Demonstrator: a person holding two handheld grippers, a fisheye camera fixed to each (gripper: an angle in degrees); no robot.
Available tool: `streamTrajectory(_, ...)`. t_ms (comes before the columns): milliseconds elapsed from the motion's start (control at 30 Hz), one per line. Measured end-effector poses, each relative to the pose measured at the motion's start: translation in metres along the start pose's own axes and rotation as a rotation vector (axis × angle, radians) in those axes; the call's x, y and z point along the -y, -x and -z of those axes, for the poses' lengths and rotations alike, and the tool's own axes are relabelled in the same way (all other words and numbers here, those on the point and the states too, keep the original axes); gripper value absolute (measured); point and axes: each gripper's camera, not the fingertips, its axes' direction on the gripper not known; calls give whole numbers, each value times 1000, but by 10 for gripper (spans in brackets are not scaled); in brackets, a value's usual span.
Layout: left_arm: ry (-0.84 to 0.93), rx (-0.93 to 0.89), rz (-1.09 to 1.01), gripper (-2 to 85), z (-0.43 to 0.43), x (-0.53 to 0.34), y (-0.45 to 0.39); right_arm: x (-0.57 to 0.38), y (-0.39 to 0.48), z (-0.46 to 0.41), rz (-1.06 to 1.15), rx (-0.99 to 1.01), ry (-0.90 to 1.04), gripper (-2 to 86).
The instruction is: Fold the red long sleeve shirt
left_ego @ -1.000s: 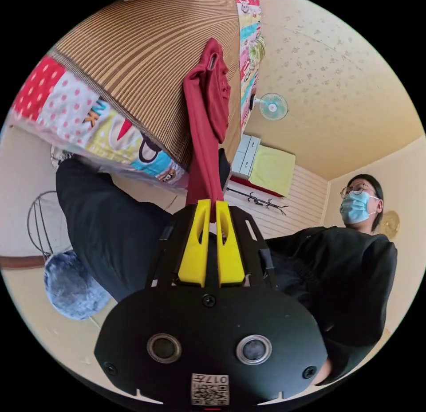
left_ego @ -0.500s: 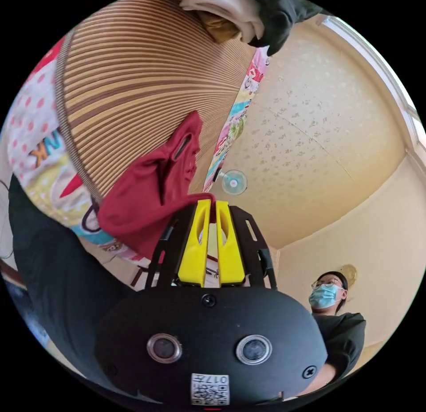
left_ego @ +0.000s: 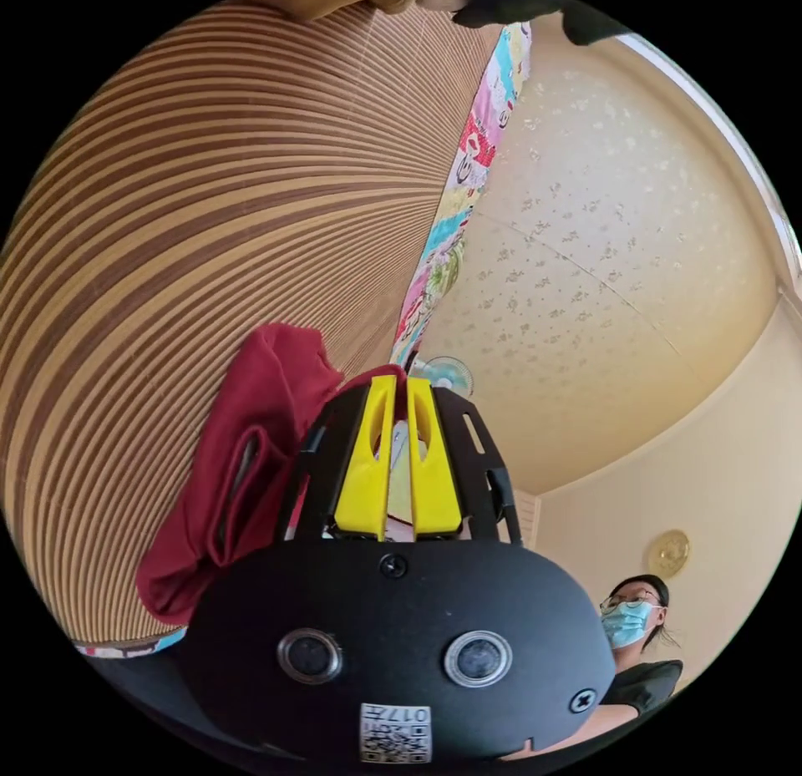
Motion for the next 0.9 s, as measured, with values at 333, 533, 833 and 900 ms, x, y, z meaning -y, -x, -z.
streamTrajectory(333,164,354,-183,135,-4,6,-11,-29,-11,-61,148,-272,46,70)
streamTrajectory(533,499,634,-309,165,-33,-55,18,-136,2,-161,345,-467,394,86)
streamTrajectory(833,682,772,-296,104,-67,-78,88,-256,-3,-360,436,-595,729,105)
streamTrajectory(900,702,757,-290,80,-70,-79,94,-277,3,-405,477,-644,803,120)
